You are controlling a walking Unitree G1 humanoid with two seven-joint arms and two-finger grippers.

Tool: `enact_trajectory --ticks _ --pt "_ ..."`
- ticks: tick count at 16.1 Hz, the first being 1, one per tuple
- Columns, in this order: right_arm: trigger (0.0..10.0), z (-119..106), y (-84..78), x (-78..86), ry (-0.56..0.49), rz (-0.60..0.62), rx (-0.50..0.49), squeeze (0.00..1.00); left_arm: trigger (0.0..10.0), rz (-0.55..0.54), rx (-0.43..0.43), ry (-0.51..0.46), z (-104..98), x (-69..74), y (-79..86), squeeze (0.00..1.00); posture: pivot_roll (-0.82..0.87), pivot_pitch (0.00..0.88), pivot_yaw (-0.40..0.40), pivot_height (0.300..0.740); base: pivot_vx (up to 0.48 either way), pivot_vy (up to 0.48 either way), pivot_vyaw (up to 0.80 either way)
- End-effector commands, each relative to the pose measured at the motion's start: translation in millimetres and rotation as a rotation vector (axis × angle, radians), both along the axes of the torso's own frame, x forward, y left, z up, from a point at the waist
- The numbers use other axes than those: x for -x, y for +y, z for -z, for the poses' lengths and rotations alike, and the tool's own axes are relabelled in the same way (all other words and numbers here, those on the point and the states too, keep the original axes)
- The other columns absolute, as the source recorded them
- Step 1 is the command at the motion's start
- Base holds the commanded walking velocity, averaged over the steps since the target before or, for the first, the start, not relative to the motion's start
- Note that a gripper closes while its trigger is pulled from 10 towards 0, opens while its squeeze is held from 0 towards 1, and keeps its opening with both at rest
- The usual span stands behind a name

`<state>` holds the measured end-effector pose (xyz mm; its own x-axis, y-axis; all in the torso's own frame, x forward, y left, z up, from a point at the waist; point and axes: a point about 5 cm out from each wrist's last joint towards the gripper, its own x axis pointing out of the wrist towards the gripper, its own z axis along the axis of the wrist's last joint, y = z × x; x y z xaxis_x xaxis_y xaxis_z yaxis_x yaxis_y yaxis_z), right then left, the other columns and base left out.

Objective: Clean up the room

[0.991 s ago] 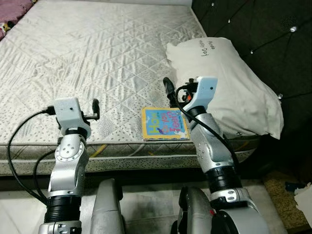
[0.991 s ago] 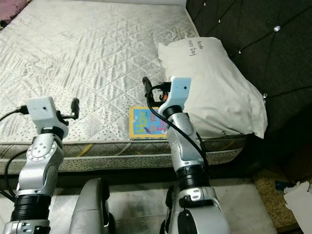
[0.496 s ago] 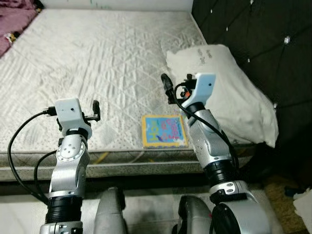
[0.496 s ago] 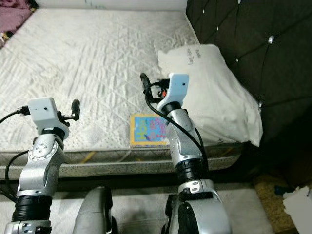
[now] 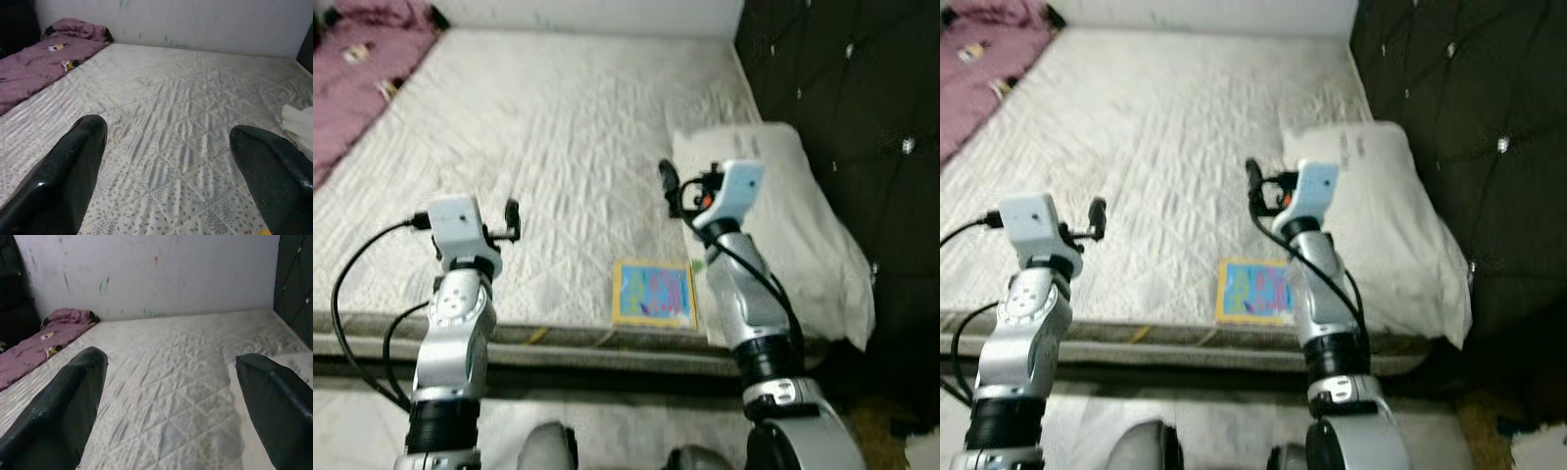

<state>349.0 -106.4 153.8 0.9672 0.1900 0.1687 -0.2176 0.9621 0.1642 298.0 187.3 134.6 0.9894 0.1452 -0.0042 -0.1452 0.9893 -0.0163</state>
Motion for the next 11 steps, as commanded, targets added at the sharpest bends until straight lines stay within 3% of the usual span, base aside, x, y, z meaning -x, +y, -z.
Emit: enact_trajectory --ticks 1,4,11 --pt "10.0 1.1 -4.7 1.2 0.004 0.029 0.012 0.00 10.0 0.001 0.000 0.011 1.0 0.8 -2.2 0.00 -0.04 0.000 -0.002 0.740 0.000 0.000 0.00" --pt "10.0 1.8 -10.8 3.6 0.006 0.070 0.022 0.00 10.0 0.068 -0.012 0.005 -0.8 -2.1 -17.1 0.00 -0.05 0.000 0.002 0.740 0.000 0.000 0.00" --pt "10.0 6.2 -12.1 9.3 0.031 0.081 0.026 0.00 10.0 0.081 0.042 -0.012 -3.5 -0.7 -21.0 0.00 -0.06 0.000 -0.004 0.740 0.000 0.000 0.00"
